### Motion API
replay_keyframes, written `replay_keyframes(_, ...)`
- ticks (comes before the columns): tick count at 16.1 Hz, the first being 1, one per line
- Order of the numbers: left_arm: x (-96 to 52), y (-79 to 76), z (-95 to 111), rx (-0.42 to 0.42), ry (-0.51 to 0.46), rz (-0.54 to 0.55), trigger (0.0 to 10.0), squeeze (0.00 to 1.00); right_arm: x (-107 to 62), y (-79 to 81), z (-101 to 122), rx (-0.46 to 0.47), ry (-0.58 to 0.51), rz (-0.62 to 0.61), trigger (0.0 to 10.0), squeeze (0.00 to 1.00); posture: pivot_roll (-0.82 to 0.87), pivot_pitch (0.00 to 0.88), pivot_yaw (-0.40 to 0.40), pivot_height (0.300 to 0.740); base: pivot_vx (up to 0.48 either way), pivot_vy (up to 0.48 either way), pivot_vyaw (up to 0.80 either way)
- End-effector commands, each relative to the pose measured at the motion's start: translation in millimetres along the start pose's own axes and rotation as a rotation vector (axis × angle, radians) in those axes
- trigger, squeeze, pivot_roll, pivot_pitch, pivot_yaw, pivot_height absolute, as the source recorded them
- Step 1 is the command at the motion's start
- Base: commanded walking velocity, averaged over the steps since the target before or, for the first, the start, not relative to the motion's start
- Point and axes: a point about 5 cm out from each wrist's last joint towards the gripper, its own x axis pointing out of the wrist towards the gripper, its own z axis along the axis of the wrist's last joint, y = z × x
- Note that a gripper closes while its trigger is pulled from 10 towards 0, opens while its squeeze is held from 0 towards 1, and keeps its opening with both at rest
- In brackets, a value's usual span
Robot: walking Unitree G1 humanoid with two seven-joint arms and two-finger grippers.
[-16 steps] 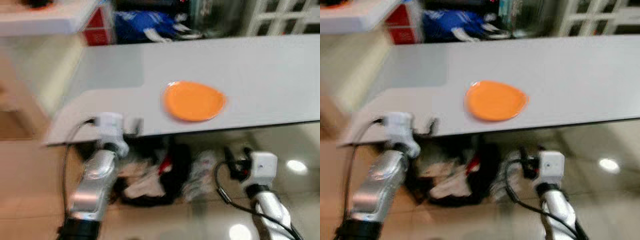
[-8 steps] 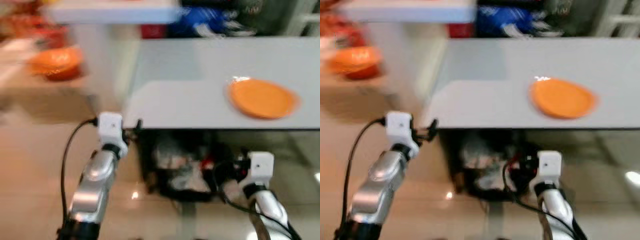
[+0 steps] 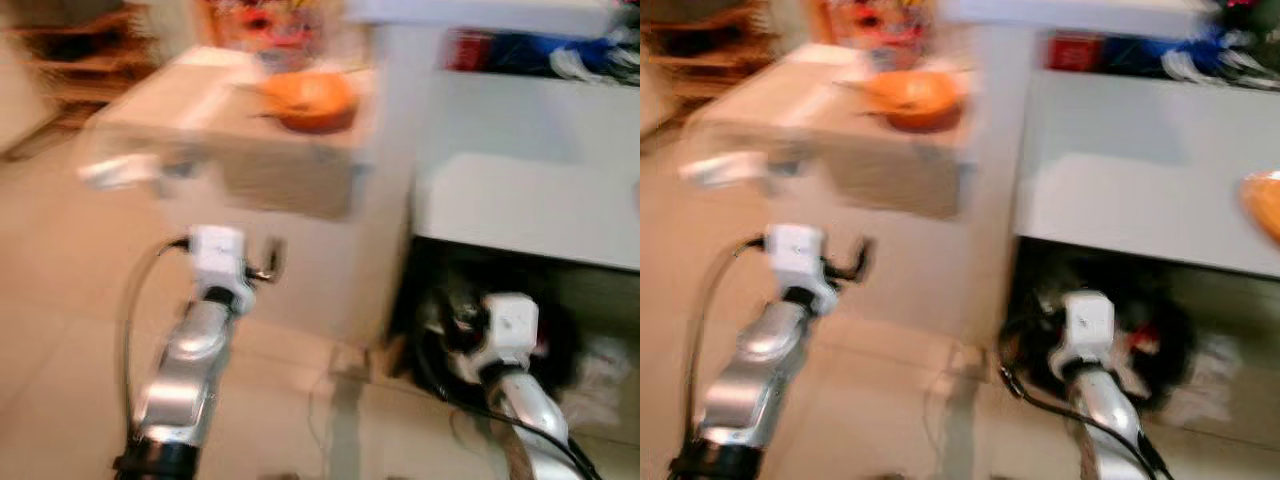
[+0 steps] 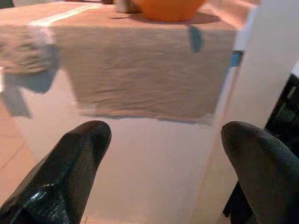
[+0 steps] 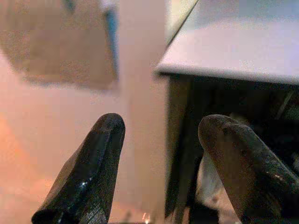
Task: Setting the table
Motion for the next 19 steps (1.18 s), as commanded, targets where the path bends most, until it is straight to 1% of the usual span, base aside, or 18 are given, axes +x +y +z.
replay_keyframes(1, 2.3, 6.7, 6, 0.025, -0.016, 0.010, 10.0, 0.00, 2.1, 2.2, 5, 0.008, -0.024, 0.000, 10.0, 0.00, -0.02, 0.000, 0.021, 0.740, 0.000, 0.480, 0.00)
replay_keyframes(2, 5.0, 9.9, 8, 0.035, -0.019, 0.017, 10.0, 0.00, 1.9, 2.7, 5, 0.009, -0.025, -0.002, 10.0, 0.00, -0.02, 0.000, 0.020, 0.740, 0.000, 0.480, 0.00)
replay_keyframes(3, 7.8, 12.9, 9, 0.048, -0.022, 0.027, 10.0, 0.00, 1.5, 2.6, 5, 0.006, -0.026, -0.007, 10.0, 0.00, -0.02, 0.000, 0.020, 0.740, 0.000, 0.000, 0.00)
replay_keyframes(4, 8.8, 13.5, 10, 0.053, -0.024, 0.026, 10.0, 0.00, 0.7, 1.6, 9, -0.037, -0.054, -0.017, 10.0, 0.00, -0.02, 0.000, 0.021, 0.740, 0.000, 0.000, 0.00)
replay_keyframes(5, 8.7, 13.2, 10, 0.055, -0.029, 0.019, 10.0, 0.00, -0.6, -2.0, 24, -0.093, -0.149, -0.061, 10.0, 0.00, -0.02, 0.000, 0.023, 0.740, 0.000, 0.000, 0.00)
replay_keyframes(6, 8.1, 13.1, 10, 0.055, -0.032, 0.017, 10.0, 0.00, -0.4, -4.0, 32, -0.109, -0.182, -0.083, 10.0, 0.00, -0.03, 0.000, 0.025, 0.740, 0.000, 0.000, 0.00)
replay_keyframes(7, 7.3, 13.4, 11, 0.051, -0.042, 0.018, 10.0, 0.00, -1.4, -6.6, 35, -0.109, -0.192, -0.106, 10.0, 0.00, -0.03, 0.000, 0.024, 0.740, 0.000, 0.000, 0.00)
replay_keyframes(8, 6.1, 14.7, 13, 0.039, -0.061, 0.020, 10.0, 0.00, -5.2, -12.9, 40, -0.084, -0.210, -0.165, 10.0, 0.00, -0.03, 0.000, 0.023, 0.740, 0.000, 0.000, 0.00)
replay_keyframes(9, 5.7, 15.8, 15, 0.036, -0.070, 0.024, 10.0, 0.00, -6.8, -15.2, 41, -0.074, -0.213, -0.185, 10.0, 0.00, -0.03, 0.000, 0.024, 0.740, 0.000, 0.000, 0.00)
replay_keyframes(10, 5.5, 19.2, 20, 0.032, -0.104, 0.026, 10.0, 0.00, -11.5, -20.0, 48, -0.049, -0.247, -0.241, 10.0, 0.00, -0.03, 0.000, 0.026, 0.740, 0.000, 0.000, 0.00)
replay_keyframes(11, 5.6, 19.4, 20, 0.036, -0.110, 0.023, 10.0, 0.00, -12.5, -21.5, 50, -0.036, -0.255, -0.262, 10.0, 0.00, -0.03, 0.000, 0.026, 0.740, 0.000, 0.000, 0.00)
replay_keyframes(12, 6.7, 18.4, 21, 0.025, -0.118, 0.014, 10.0, 0.00, -12.3, -26.8, 46, 0.014, -0.231, -0.312, 10.0, 0.00, -0.03, 0.000, 0.031, 0.740, 0.000, 0.000, 0.00)
replay_keyframes(14, 8.4, 15.2, 23, 0.032, -0.129, -0.011, 10.0, 0.00, -11.5, -29.9, 40, 0.032, -0.205, -0.334, 10.0, 0.00, -0.03, 0.000, 0.032, 0.740, 0.000, 0.000, 0.00)
replay_keyframes(15, 8.3, 13.4, 27, 0.021, -0.154, -0.031, 10.0, 0.00, -10.6, -27.6, 40, 0.008, -0.206, -0.320, 10.0, 0.00, -0.04, 0.000, 0.033, 0.740, 0.000, 0.000, 0.00)
replay_keyframes(16, 8.3, 12.6, 30, 0.042, -0.168, -0.037, 10.0, 0.00, -9.9, -25.1, 41, -0.017, -0.211, -0.305, 10.0, 0.00, -0.04, 0.000, 0.033, 0.740, 0.461, 0.000, 0.00)
replay_keyframes(19, 8.8, 9.0, 37, 0.052, -0.207, -0.048, 10.0, 0.00, -7.0, -19.7, 42, -0.056, -0.216, -0.271, 10.0, 0.00, -0.03, 0.000, 0.031, 0.740, 0.459, 0.000, 0.00)
